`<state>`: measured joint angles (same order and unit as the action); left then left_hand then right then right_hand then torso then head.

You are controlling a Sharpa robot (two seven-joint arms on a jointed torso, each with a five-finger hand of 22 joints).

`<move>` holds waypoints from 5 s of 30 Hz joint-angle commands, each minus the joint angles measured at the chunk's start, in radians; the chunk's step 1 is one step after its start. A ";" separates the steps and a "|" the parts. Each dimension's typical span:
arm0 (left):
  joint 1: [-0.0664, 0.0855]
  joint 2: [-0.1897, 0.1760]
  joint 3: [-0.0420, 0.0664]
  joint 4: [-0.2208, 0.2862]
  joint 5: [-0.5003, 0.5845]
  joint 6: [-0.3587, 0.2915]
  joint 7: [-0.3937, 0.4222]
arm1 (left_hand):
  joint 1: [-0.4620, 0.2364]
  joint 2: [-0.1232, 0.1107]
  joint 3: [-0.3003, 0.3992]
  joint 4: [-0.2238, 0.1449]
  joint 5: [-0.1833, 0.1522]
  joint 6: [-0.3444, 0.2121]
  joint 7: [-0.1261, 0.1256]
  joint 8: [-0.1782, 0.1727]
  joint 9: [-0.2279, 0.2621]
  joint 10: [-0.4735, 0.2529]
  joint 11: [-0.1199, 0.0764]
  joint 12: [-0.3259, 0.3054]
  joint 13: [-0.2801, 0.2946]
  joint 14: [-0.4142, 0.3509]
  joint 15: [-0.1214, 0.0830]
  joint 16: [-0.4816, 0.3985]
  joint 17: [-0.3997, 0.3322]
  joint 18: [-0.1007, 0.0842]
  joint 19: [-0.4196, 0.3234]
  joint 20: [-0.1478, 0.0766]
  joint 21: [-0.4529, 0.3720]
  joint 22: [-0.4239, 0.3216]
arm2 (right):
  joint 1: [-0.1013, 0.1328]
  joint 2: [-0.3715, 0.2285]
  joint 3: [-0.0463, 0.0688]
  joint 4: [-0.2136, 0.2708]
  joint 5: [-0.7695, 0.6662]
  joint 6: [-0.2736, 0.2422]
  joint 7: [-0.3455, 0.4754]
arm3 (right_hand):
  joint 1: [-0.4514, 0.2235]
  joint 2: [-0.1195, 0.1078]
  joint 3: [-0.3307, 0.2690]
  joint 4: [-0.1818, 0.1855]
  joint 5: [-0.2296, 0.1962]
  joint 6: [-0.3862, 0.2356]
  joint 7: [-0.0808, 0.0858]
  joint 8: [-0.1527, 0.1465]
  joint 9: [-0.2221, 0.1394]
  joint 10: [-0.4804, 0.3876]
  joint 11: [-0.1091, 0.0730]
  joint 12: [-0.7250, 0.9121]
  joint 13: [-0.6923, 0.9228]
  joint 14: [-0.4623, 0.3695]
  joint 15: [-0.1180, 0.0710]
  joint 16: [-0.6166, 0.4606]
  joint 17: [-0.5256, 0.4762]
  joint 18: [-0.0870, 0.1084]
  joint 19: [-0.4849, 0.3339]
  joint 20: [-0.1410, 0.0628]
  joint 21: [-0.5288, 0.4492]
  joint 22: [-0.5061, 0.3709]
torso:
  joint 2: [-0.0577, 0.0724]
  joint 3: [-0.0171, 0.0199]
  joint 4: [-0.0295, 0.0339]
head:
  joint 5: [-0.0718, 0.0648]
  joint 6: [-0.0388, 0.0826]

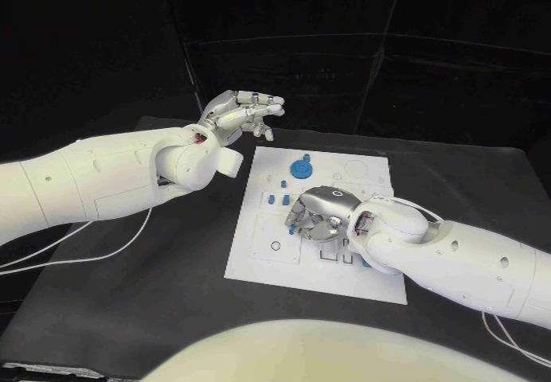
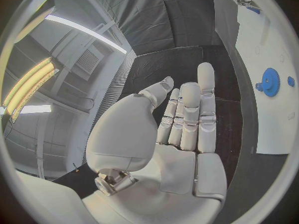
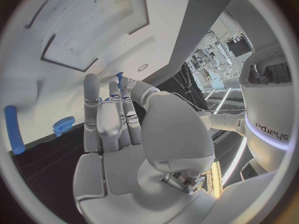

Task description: Assemble the parts on the task board

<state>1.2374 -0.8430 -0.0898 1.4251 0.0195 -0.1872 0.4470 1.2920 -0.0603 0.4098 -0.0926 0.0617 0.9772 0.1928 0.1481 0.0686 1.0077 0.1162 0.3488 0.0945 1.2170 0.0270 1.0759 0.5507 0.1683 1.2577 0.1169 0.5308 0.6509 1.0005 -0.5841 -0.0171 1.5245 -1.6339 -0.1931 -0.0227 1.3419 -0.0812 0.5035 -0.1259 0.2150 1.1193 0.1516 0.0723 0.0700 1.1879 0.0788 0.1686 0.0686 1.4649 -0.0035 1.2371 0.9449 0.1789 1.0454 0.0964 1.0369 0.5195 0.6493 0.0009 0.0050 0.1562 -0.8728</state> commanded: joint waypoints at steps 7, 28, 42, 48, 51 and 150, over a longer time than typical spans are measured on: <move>0.002 -0.001 0.001 0.003 0.002 0.016 0.003 | -0.004 -0.002 -0.005 0.001 0.003 -0.008 0.001 0.002 -0.001 -0.007 0.001 0.003 -0.002 -0.007 0.000 0.001 -0.001 0.012 -0.003 0.003 -0.005 -0.001 | 0.000 0.004 -0.001 -0.007 -0.018 0.021 -0.012 | -0.008 -0.001 0.000 0.004 -0.003 0.007 0.001 0.003 0.001 0.006 -0.001 0.004 0.001 0.019 -0.006 0.003 0.001 0.006 -0.007 -0.003 0.007 0.001 | 0.001 0.0004 -0.0003 | 0.000 0.000; 0.002 0.000 0.001 0.003 0.002 0.020 0.000 | -0.005 -0.002 -0.007 0.002 0.003 -0.010 0.002 0.003 -0.001 -0.010 0.002 0.006 -0.002 -0.010 0.001 0.002 -0.003 0.012 -0.003 0.004 -0.006 -0.002 | -0.002 0.014 -0.033 -0.012 -0.034 0.059 -0.037 | -0.019 -0.005 -0.005 0.008 -0.004 0.006 0.000 0.001 0.001 0.004 -0.001 0.003 0.001 0.017 -0.005 0.001 -0.007 0.006 -0.010 -0.002 0.007 0.002 | 0.000 -0.0001 0.0006 | -0.002 0.000; 0.002 0.000 0.001 0.003 0.002 0.025 -0.004 | -0.005 -0.002 -0.007 0.002 0.003 -0.010 0.002 0.003 -0.001 -0.010 0.002 0.006 -0.002 -0.010 0.001 0.002 -0.003 0.012 -0.003 0.004 -0.006 -0.002 | -0.002 0.009 -0.034 -0.012 -0.004 -0.033 -0.018 | -0.035 -0.046 -0.074 0.009 -0.044 -0.248 0.041 -0.009 -0.004 -0.236 0.052 -0.062 0.000 -0.058 0.040 -0.100 -0.187 0.006 -0.057 0.041 -0.033 -0.021 | 0.000 0.0003 0.0003 | -0.002 0.000; 0.002 -0.001 0.001 0.001 0.002 0.027 -0.006 | -0.006 -0.002 -0.008 0.003 0.003 -0.010 0.002 0.003 -0.001 -0.011 0.003 0.007 -0.002 -0.011 0.001 0.002 -0.004 0.012 -0.004 0.004 -0.007 -0.002 | -0.002 -0.015 -0.033 0.016 0.016 -0.093 0.001 | -0.031 -0.041 -0.095 0.011 -0.039 -0.242 0.042 -0.005 -0.002 -0.247 0.053 -0.039 0.003 -0.054 0.041 -0.090 -0.180 0.006 -0.054 0.042 -0.035 -0.024 | 0.000 0.0011 -0.0003 | -0.003 0.000; 0.002 -0.001 0.001 0.000 0.002 0.027 -0.007 | -0.006 -0.002 -0.008 0.003 0.003 -0.010 0.002 0.003 -0.001 -0.011 0.003 0.007 -0.002 -0.011 0.001 0.002 -0.004 0.012 -0.004 0.004 -0.007 -0.002 | -0.002 -0.032 -0.033 0.038 0.025 -0.116 0.008 | -0.029 -0.038 -0.102 0.011 -0.035 -0.238 0.042 -0.004 -0.001 -0.249 0.053 -0.029 0.004 -0.051 0.041 -0.084 -0.174 0.006 -0.051 0.042 -0.035 -0.025 | -0.001 0.0008 -0.0008 | -0.004 0.000; 0.002 0.008 0.000 -0.011 0.002 0.047 -0.015 | -0.008 -0.002 -0.011 0.004 0.003 -0.012 0.003 0.004 -0.001 -0.013 0.003 0.010 -0.002 -0.013 0.002 0.002 -0.006 0.012 -0.004 0.005 -0.008 -0.003 | 0.120 -0.168 0.015 0.021 -0.005 0.167 -0.138 | 0.011 0.022 -0.078 0.042 -0.030 -0.044 0.000 0.030 0.004 -0.039 -0.005 0.120 0.005 0.003 -0.007 0.018 -0.080 0.007 -0.004 0.000 -0.015 -0.033 | 0.000 0.0004 0.0002 | -0.097 0.021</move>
<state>1.2377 -0.8358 -0.0900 1.4141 0.0199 -0.1541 0.4300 1.2920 -0.0603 0.4043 -0.0870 0.0617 0.9737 0.1963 0.1481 0.0686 1.0041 0.1199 0.3526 0.0945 1.2097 0.0270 1.0759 0.5460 0.1682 1.2577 0.1168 0.5268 0.6491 1.1212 -0.7533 -0.0007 1.5429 -1.6371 0.0177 -0.1753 1.3493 -0.0662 0.4202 -0.0834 0.1888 1.0697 0.1538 0.0967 0.0735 1.1440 0.0732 0.2848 0.0722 1.4662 -0.0053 1.2498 0.8636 0.1789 1.0405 0.1017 1.0176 0.4853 0.6495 0.0014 0.0051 0.0569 -0.8509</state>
